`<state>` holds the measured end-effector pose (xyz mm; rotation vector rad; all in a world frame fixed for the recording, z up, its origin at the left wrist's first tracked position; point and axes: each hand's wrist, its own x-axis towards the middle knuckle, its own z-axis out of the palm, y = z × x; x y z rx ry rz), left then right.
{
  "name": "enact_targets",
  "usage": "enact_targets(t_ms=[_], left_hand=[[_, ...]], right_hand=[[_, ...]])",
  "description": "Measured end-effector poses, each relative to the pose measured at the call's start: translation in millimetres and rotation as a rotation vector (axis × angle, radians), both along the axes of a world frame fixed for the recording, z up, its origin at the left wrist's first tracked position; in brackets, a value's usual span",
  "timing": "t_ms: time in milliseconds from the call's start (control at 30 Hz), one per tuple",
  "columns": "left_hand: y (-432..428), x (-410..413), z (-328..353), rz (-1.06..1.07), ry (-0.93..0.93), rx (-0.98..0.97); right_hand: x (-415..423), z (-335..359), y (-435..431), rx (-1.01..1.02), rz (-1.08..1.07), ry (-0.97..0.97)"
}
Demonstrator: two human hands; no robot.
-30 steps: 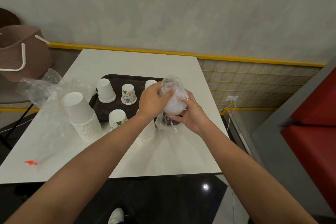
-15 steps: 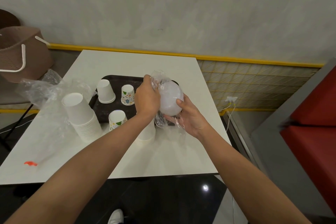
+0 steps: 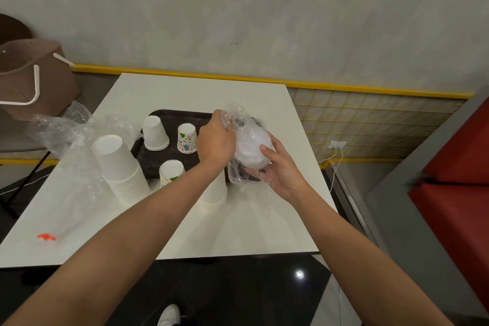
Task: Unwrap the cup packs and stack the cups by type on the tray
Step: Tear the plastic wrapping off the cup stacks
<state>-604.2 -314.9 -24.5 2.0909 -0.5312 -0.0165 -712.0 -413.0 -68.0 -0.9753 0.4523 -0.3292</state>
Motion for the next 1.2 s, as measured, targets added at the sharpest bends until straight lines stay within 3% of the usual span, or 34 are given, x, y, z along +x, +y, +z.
enact_targets(t_ms=[233,567,700,767,867,933,1200], left_hand=[[2.8,1.4,6.2,0.002,0.060,0.024],[8.5,15.9,8.7,0.028,0.127,-0.046],[12.0,16.6,11.5,0.048,0.123,-0.068],[13.3,17.6,15.7,0.068,0.127,-0.112],[14.1,25.9,22.1,0.106,0.174,-0.215],[15.1,32.9,26.3,0.142,0.201,-0.304],[14.0,47.5,37.3,0.183,0.268,-0.460]], right_hand=[[-3.7,5.2,1.1,0.012,-0.036,-0.010],[-12.1,-13.2,-12.9,0.119,-0.191,0.204],[-12.5,-17.7,-11.5,0.048,-0.208,0.215],[-11.8,-22.9,-12.1,-0.075,-0.280,0.280],[-14.2,-34.8,-12.3,-0.519,-0.314,0.451],[-18.5,-42.7,-9.0,-0.777,-0.249,0.529],[-20.7,-80.7,10.7,-1.341,0.129,0.686]])
